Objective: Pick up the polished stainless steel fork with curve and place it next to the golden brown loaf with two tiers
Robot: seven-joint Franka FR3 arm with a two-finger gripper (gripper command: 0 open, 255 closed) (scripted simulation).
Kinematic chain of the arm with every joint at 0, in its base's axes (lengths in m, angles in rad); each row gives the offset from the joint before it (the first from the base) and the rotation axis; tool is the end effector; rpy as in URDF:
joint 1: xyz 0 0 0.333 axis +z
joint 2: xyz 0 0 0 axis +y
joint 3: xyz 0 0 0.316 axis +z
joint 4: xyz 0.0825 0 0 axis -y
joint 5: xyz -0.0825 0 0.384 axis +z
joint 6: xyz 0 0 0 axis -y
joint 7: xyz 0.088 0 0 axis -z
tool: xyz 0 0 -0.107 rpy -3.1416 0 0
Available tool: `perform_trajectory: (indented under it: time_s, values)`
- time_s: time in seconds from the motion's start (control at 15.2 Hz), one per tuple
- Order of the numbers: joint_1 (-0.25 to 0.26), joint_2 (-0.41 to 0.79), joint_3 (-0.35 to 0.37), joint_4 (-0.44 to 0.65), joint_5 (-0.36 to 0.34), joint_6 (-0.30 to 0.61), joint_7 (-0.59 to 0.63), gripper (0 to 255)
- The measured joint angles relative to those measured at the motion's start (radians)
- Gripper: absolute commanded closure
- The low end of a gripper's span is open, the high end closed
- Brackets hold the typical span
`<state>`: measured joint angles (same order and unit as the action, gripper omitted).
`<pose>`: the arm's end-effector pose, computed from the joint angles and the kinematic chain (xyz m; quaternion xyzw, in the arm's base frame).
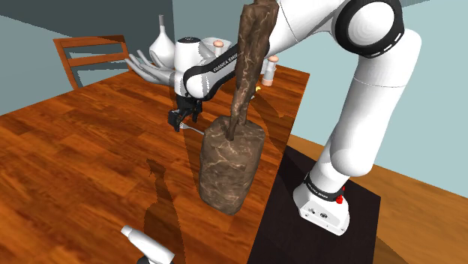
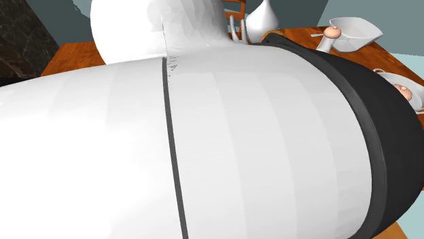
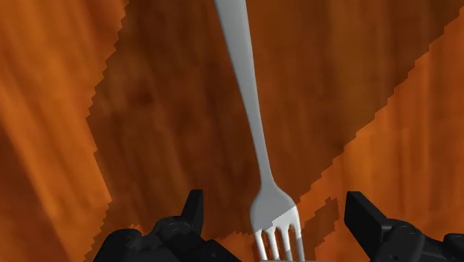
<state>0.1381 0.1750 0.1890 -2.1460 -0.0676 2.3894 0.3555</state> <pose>0.5391 0.1807 0.3294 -0.9993 -0.0077 -0.0366 0.0048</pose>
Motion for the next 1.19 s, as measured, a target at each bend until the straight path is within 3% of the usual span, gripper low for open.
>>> perform_trajectory:
  time_s: [0.33,0.4,1.19]
  values:
    - [0.0,0.002,0.0,0.0,-0.001,0.003,0.001,0]
    - [0.0,0.002,0.0,0.0,-0.001,0.003,0.001,255]
    - [0.0,-0.006,0.0,0.01,0.001,-0.013,0.0,255]
